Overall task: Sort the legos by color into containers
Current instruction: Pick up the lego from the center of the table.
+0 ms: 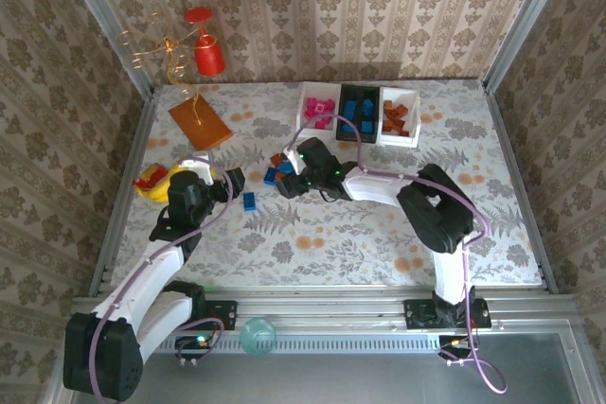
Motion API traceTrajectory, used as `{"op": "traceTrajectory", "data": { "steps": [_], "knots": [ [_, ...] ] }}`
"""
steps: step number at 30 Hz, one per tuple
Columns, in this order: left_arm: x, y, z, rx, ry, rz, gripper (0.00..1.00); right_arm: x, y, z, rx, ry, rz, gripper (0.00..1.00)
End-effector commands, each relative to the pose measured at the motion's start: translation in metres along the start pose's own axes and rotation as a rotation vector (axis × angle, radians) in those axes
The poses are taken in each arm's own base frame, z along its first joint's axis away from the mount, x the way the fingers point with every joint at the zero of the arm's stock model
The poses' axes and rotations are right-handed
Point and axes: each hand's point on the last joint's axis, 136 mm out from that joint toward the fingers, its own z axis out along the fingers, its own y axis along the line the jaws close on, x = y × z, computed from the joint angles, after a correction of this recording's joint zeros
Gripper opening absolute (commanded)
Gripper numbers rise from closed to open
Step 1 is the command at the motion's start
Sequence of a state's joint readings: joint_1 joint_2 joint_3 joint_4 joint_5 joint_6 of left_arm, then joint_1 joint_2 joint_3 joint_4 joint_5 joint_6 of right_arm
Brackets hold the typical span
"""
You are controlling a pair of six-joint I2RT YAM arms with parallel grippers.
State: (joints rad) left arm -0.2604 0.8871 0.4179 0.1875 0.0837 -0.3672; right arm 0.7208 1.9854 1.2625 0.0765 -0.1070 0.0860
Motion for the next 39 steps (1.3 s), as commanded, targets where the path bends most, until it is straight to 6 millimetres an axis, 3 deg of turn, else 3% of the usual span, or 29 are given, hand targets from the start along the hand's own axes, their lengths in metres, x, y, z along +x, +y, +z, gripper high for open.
{"op": "traceTrajectory", "data": {
  "steps": [1,9,21,24,32,39],
  "knots": [
    [0.007,-0.003,0.001,0.029,0.022,-0.029,0.77,-0.007,0.005,0.014,-0.015,0.008,0.028,0.66],
    [0.007,-0.004,0.0,0.04,0.025,-0.033,0.77,0.006,0.002,0.036,-0.009,0.045,0.063,0.54],
    [0.007,-0.004,0.001,0.041,0.026,-0.035,0.77,0.009,-0.002,0.059,-0.001,0.074,0.028,0.52],
    [0.007,-0.005,0.001,0.041,0.026,-0.035,0.77,0.009,0.0,0.061,-0.017,0.084,0.022,0.43],
    [0.008,-0.005,0.001,0.044,0.028,-0.033,0.77,0.019,0.012,0.038,-0.064,0.08,0.035,0.28],
    [0.008,-0.023,0.006,0.126,0.047,-0.023,0.77,0.015,0.012,-0.013,-0.072,0.005,0.066,0.24]
  ]
}}
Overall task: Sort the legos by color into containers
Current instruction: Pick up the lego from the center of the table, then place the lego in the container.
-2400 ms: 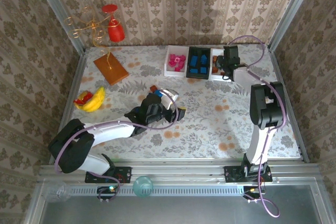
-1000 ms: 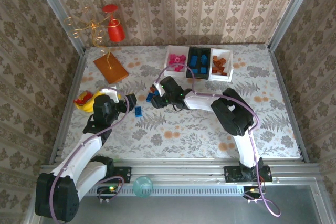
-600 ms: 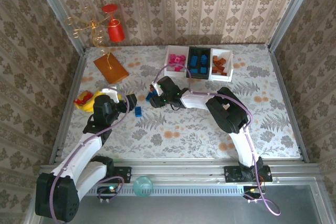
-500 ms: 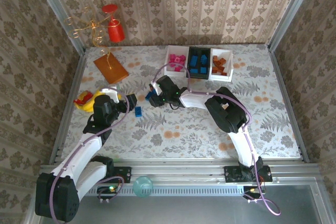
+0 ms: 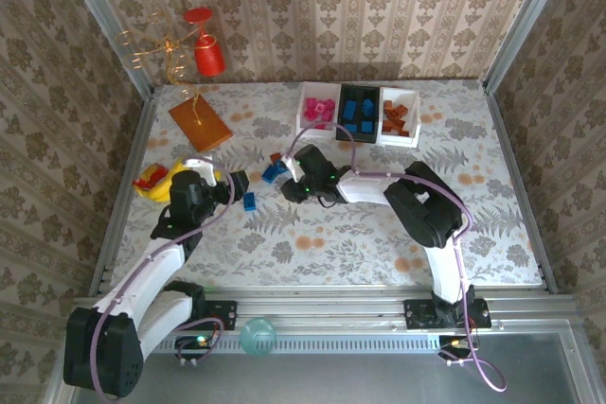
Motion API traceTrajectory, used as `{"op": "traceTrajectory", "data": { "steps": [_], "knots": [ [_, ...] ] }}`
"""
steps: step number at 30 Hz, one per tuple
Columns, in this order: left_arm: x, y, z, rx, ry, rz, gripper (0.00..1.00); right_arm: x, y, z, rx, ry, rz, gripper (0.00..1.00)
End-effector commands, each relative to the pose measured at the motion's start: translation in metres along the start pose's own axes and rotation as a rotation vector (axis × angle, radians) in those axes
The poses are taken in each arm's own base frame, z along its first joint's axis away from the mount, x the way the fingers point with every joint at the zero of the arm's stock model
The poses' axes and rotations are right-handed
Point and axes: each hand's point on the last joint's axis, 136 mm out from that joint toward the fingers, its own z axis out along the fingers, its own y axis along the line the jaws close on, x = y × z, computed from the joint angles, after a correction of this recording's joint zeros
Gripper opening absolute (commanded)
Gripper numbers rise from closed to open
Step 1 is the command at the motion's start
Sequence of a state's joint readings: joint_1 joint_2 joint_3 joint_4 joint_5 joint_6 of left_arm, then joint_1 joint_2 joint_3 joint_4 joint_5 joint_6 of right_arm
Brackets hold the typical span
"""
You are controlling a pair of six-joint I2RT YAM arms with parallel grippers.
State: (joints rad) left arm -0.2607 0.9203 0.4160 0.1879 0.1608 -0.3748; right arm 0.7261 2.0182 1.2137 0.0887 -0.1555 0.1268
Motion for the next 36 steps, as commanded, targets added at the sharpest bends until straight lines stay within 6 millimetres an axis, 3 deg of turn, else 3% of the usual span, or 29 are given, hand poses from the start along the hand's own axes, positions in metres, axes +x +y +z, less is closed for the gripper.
{"op": "traceTrajectory", "data": {
  "steps": [1,4,7,15,21,28,36],
  "knots": [
    [-0.006,-0.018,0.003,0.079,-0.007,-0.002,0.77,-0.019,0.005,-0.033,-0.031,-0.082,0.028,0.24],
    [-0.006,-0.039,0.005,0.138,-0.001,0.036,0.77,-0.028,-0.01,-0.059,-0.02,-0.14,0.08,0.24],
    [-0.007,-0.07,0.005,0.203,-0.011,0.107,0.77,-0.037,-0.04,-0.084,0.004,-0.204,0.18,0.24],
    [-0.006,-0.154,0.018,0.327,0.006,0.279,0.76,-0.043,-0.146,-0.147,0.165,-0.398,0.477,0.22],
    [-0.012,-0.189,0.037,0.377,0.024,0.287,0.76,-0.049,-0.203,-0.168,0.25,-0.455,0.589,0.22],
    [-0.009,-0.204,0.046,0.412,0.047,0.305,0.76,-0.062,-0.245,-0.165,0.357,-0.418,0.6,0.23],
    [-0.004,-0.186,0.034,0.363,0.04,0.326,0.76,-0.063,-0.293,-0.156,0.514,-0.348,0.591,0.23]
  ]
}}
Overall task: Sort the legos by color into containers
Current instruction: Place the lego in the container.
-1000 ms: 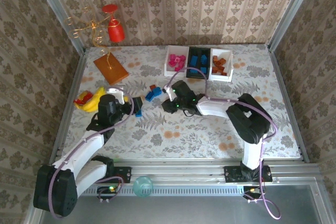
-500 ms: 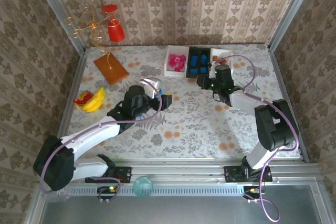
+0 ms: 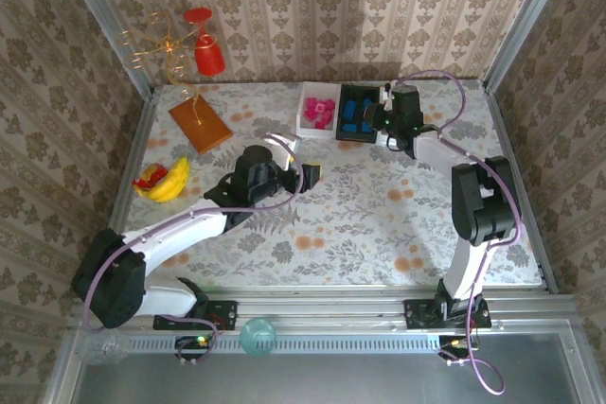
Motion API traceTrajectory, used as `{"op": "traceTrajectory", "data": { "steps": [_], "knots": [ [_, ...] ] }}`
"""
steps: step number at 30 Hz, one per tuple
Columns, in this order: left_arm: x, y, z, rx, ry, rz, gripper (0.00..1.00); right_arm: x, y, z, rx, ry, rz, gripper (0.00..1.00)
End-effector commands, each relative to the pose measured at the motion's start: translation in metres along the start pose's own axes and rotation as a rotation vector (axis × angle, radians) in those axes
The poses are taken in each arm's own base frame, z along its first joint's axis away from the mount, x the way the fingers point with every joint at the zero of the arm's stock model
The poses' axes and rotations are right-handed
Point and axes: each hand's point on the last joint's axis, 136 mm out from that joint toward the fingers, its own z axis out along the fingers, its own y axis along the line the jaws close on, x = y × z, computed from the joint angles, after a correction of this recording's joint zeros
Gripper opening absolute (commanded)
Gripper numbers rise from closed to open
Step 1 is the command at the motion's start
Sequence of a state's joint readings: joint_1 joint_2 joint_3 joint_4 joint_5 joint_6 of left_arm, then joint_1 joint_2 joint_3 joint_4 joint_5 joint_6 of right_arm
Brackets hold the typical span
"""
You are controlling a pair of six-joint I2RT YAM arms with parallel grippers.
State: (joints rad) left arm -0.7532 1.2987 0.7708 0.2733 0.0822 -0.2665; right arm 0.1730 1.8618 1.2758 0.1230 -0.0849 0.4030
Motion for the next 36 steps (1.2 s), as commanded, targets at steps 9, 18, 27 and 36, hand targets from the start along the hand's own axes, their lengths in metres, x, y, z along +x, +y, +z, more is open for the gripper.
{"op": "traceTrajectory", "data": {
  "steps": [9,18,27,36],
  "knots": [
    [0.006,0.011,-0.025,-0.063,-0.021,0.052,0.76,-0.016,-0.069,0.018,0.198,0.018,0.023,0.24],
    [0.012,0.017,-0.027,-0.082,-0.015,0.045,0.77,-0.015,-0.107,0.018,0.32,0.065,-0.016,0.35],
    [0.032,0.06,-0.046,-0.201,0.029,-0.063,0.77,-0.038,-0.058,-0.015,0.144,-0.025,-0.032,0.6],
    [0.076,0.129,-0.075,-0.311,0.069,-0.331,0.77,0.037,0.083,-0.045,-0.166,0.04,-0.236,0.69]
  ]
}}
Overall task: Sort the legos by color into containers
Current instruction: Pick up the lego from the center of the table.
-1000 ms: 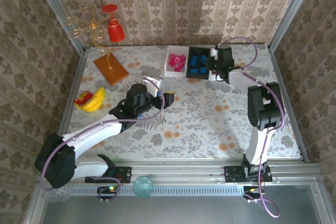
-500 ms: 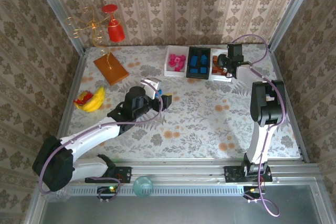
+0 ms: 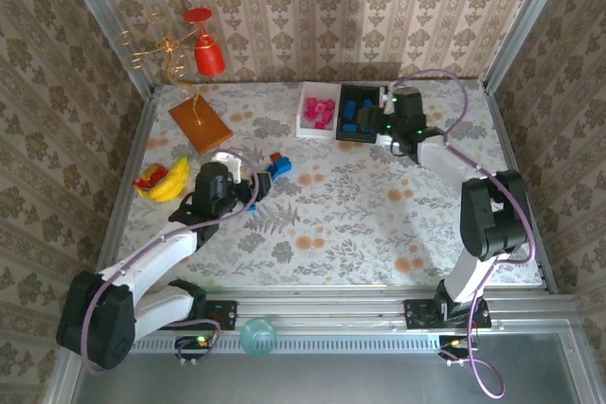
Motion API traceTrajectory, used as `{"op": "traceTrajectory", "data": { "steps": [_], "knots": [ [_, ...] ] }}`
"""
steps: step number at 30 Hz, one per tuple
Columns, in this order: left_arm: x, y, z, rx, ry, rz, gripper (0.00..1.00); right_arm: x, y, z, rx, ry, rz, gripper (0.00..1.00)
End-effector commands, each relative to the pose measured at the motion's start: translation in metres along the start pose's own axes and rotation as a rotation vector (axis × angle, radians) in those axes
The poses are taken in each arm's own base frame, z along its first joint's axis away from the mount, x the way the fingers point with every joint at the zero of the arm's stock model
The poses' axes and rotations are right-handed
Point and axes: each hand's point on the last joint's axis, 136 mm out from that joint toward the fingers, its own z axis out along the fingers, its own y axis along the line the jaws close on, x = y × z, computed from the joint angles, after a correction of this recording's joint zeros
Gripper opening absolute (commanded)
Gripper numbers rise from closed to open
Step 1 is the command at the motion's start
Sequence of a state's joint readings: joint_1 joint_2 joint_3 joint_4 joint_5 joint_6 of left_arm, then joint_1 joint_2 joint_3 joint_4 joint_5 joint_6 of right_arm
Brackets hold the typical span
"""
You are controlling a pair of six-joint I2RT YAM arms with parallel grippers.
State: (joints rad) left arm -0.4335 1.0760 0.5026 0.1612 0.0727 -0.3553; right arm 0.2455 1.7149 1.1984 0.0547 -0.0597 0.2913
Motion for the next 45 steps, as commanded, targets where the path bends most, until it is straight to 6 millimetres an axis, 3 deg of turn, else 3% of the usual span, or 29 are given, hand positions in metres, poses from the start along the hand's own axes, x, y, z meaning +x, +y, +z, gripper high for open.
{"op": "traceTrajectory", "data": {
  "steps": [1,5,7,17,29,36,45],
  "knots": [
    [0.008,0.014,-0.004,0.013,0.031,-0.114,0.77,0.027,0.069,-0.003,-0.164,0.033,-0.111,0.69],
    [0.008,0.033,-0.006,-0.026,0.033,-0.167,0.77,0.061,0.14,0.004,-0.277,0.094,-0.222,0.7],
    [0.009,0.039,-0.007,-0.045,0.039,-0.178,0.77,0.076,0.162,0.011,-0.288,0.125,-0.271,0.71],
    [0.015,0.048,-0.01,-0.057,0.027,-0.196,0.77,0.127,0.197,0.068,-0.315,0.3,-0.289,0.77],
    [0.015,0.044,-0.01,-0.024,0.022,-0.202,0.77,0.165,0.195,0.106,-0.269,0.439,-0.287,0.81],
    [0.014,0.042,-0.011,-0.014,0.02,-0.199,0.77,0.165,0.185,0.12,-0.237,0.453,-0.261,0.77],
    [0.014,0.042,-0.011,-0.013,0.017,-0.2,0.77,0.165,0.175,0.119,-0.251,0.465,-0.229,0.65]
  ]
}}
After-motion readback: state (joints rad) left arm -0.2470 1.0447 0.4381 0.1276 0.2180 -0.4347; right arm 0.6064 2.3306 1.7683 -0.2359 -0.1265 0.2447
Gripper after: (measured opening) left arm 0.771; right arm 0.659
